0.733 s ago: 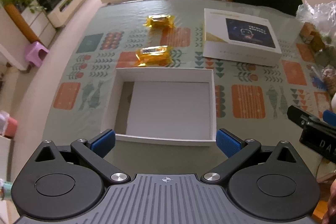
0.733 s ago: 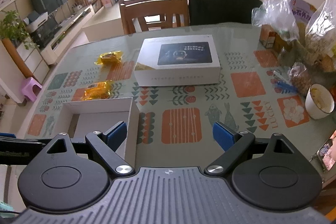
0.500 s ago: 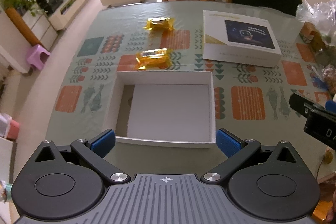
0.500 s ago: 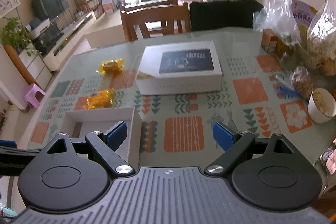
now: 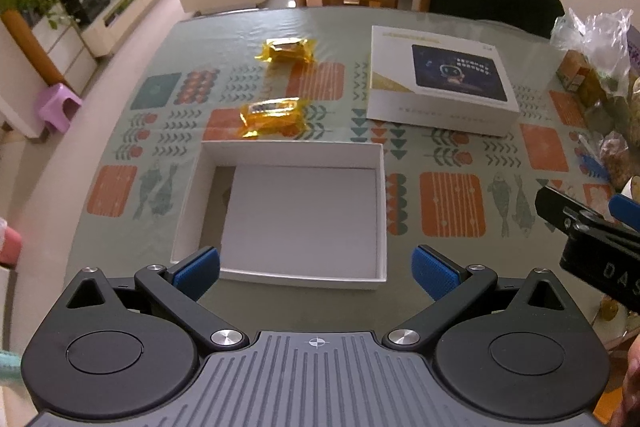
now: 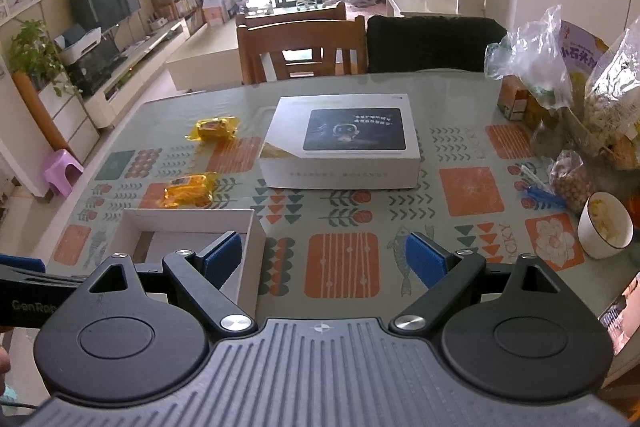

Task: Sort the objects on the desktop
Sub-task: 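Move the left tool over the white box toward the barcode snack packet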

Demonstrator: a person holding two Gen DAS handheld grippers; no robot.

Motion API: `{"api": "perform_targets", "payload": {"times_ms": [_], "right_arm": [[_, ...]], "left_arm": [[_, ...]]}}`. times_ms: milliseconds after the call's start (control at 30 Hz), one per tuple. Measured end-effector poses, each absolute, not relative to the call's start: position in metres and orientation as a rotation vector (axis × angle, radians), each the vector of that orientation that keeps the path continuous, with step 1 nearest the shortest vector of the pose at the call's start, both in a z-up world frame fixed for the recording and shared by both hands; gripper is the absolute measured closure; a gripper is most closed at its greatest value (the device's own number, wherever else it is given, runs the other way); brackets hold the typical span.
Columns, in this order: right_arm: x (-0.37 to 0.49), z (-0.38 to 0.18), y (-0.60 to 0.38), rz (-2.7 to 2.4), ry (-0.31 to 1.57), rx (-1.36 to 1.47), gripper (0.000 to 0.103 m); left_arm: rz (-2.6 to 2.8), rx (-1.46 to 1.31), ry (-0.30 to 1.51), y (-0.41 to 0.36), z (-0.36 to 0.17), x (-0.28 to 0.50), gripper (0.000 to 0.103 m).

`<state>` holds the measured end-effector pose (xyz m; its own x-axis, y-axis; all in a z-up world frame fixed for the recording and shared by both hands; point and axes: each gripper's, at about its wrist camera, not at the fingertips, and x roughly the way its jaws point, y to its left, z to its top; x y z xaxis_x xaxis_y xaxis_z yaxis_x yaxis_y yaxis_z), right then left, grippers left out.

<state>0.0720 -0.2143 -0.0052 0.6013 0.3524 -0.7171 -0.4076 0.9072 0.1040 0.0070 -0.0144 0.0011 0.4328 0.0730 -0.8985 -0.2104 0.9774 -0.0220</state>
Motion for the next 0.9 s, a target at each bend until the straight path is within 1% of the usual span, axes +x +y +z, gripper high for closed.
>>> {"api": "perform_targets", "payload": {"times_ms": [333, 533, 900], "right_arm": [[0.083, -0.023, -0.219, 0.434, 0.856, -0.017, 0.000], [0.076, -0.020, -0.219, 0.409, 0.849, -0.031, 0.000], [0.070, -0.001, -0.188, 0.451, 0.819, -0.113, 0.000]], "left_arm": [[0.206, -0.084, 1.149, -0.020, -0.007, 0.020, 0.000], [0.194, -0.086, 1.148, -0.022, -0.008, 0.023, 0.000], [0.218, -0.168, 1.131, 0.006, -0.003, 0.023, 0.000]]}}
